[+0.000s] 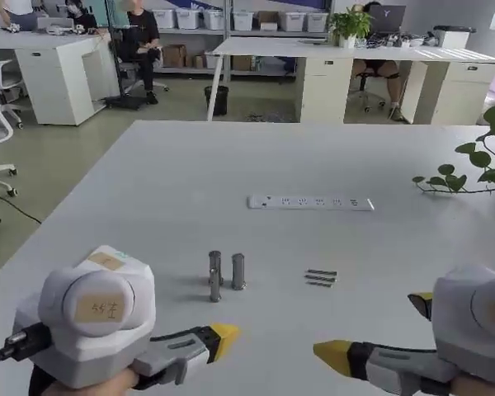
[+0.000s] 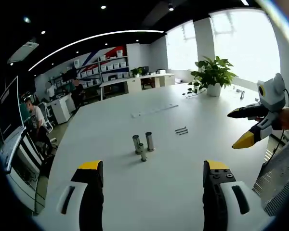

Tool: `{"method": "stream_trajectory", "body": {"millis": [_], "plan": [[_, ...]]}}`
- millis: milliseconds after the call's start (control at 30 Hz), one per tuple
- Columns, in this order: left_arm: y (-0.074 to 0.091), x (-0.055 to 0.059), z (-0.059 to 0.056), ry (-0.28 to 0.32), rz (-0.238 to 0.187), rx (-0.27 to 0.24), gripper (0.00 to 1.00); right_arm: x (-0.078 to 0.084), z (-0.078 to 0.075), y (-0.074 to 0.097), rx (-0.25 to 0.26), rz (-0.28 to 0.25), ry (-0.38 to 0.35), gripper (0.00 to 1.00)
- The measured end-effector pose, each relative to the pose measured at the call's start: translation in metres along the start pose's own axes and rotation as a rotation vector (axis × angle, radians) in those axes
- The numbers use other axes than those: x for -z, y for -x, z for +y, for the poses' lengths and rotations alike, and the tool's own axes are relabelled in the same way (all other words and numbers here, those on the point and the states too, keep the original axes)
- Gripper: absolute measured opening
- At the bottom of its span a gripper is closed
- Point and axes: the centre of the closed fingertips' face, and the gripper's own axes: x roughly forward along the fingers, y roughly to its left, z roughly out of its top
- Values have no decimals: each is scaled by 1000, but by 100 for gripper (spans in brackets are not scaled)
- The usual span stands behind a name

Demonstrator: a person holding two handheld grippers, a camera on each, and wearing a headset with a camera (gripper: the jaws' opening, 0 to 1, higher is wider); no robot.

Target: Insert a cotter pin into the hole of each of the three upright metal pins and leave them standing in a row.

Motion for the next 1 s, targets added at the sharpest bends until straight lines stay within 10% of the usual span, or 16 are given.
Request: {"method": "stream_trajectory", "body": {"millis": [1000], "plan": [[2, 0, 3, 11, -14, -12, 82, -2, 3, -1, -19, -1, 5, 87]]}}
